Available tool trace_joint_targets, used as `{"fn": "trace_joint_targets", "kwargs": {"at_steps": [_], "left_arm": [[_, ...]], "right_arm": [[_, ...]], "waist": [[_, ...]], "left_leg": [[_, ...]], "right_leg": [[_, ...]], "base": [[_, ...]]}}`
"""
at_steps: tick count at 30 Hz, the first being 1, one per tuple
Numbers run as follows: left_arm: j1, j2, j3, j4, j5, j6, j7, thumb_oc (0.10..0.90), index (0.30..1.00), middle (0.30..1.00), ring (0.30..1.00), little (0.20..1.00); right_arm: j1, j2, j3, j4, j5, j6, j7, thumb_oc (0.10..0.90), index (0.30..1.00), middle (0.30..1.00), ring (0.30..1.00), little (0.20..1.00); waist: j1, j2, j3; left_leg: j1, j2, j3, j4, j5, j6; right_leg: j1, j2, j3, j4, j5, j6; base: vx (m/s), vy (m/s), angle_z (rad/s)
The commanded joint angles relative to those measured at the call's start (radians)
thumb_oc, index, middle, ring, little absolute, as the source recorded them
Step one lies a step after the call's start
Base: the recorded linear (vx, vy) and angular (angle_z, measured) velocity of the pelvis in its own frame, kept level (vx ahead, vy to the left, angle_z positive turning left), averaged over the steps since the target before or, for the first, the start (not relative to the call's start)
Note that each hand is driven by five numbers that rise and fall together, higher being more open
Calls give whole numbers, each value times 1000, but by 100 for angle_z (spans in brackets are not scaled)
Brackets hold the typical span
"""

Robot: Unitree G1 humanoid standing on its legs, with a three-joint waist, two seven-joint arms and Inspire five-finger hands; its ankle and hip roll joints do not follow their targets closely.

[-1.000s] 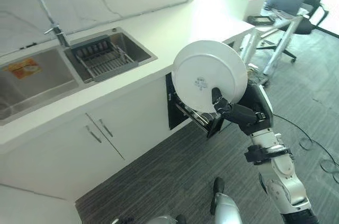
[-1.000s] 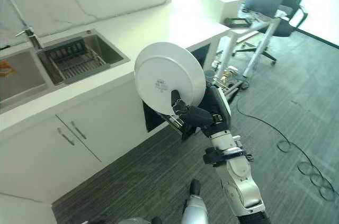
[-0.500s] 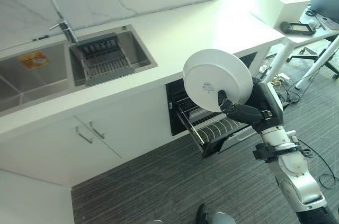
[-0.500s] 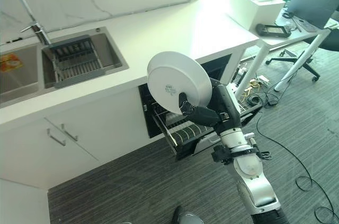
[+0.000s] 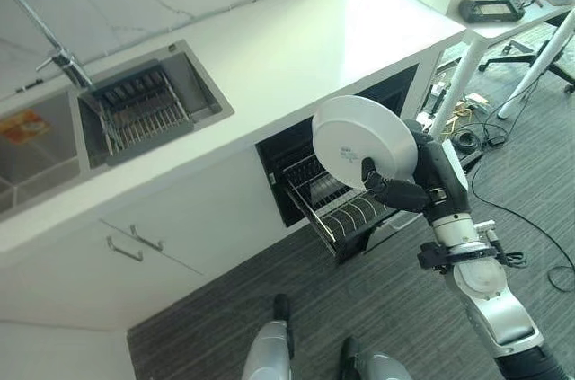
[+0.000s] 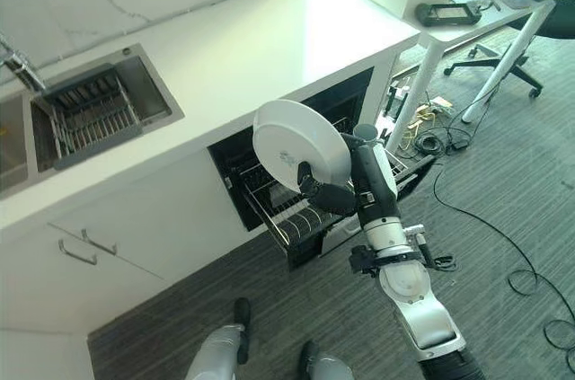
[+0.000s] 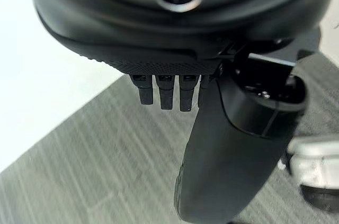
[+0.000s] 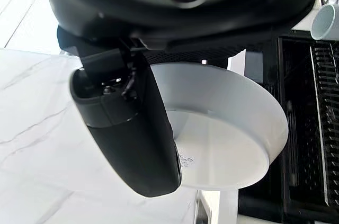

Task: Place the dishes in the dishwasher.

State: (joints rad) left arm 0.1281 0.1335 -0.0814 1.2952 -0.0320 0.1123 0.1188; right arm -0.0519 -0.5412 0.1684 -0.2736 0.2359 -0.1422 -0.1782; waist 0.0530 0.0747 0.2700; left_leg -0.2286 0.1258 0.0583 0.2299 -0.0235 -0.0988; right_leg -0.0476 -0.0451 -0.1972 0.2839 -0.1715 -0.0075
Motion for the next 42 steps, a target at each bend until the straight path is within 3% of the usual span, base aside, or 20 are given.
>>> {"fn": "trace_joint_targets", "kwargs": {"at_steps": [1,6,13,15,17,25,27,33,36,42], "left_arm": [[31,95,-31,-8,42,16,27,800,900,900,900,900],[-29,140,-45,-23,50,49,33,800,900,900,900,900],[-23,149,-46,-26,60,63,25,800,900,900,900,900],[-21,144,-46,-25,56,60,31,800,900,900,900,900],[-23,151,-38,-38,36,60,30,800,900,900,900,900],[23,109,-26,-34,61,65,32,800,900,900,900,900],[27,104,-30,-37,63,66,29,800,900,900,900,900],[30,95,-52,-54,63,61,32,800,900,900,900,900],[29,102,-63,-59,70,71,27,800,900,900,900,900],[35,121,-69,-52,105,78,6,800,900,900,900,900]], "right_arm": [[-55,50,-85,-150,-7,-113,-42,400,300,300,300,300],[-59,89,-83,-144,-73,-90,-102,400,300,300,300,300],[-71,87,-93,-99,-179,-75,-167,400,300,300,300,300],[-77,83,-85,-68,-200,-72,-184,400,300,300,300,300],[-87,85,-58,-30,-257,-70,-224,400,300,300,300,300],[-26,68,-61,36,-262,8,-320,400,300,300,300,300],[-30,40,-45,41,-348,-15,-322,400,300,300,300,300],[-47,7,24,62,-413,61,-373,400,300,300,300,300],[-58,-1,62,99,-499,112,-451,400,300,300,300,300],[-125,-25,177,204,-611,140,-528,400,300,300,300,300]], "waist": [[14,-53,-113],[18,-59,-141],[29,-63,-155],[37,-71,-160],[45,-68,-144],[24,-80,-153],[24,-78,-152],[31,-71,-151],[40,-68,-152],[77,-58,-156]], "left_leg": [[28,-32,12,70,-139,34],[47,-72,16,70,-184,85],[52,-80,45,70,-212,119],[61,-75,58,70,-231,110],[67,-57,91,70,-226,108],[99,-2,138,70,-221,80],[102,1,137,70,-221,73],[101,4,116,70,-222,57],[99,2,104,70,-222,53],[94,-7,81,70,-220,49]], "right_leg": [[17,-124,-42,16,-54,136],[22,-189,-69,16,-2,164],[19,-193,-73,16,48,168],[-3,-219,-87,16,44,178],[-47,-243,-104,16,81,184],[-43,-210,-103,16,-5,177],[-43,-209,-104,16,-12,173],[-39,-209,-120,16,-22,169],[-34,-214,-133,16,-23,170],[-19,-231,-169,16,-25,176]], "base": [[180,226,-26],[163,256,-10],[76,67,-21],[75,-74,-12],[-16,-175,-60],[57,-159,-3],[31,-101,-8],[18,-71,9],[18,-37,13],[18,3,23]]}}
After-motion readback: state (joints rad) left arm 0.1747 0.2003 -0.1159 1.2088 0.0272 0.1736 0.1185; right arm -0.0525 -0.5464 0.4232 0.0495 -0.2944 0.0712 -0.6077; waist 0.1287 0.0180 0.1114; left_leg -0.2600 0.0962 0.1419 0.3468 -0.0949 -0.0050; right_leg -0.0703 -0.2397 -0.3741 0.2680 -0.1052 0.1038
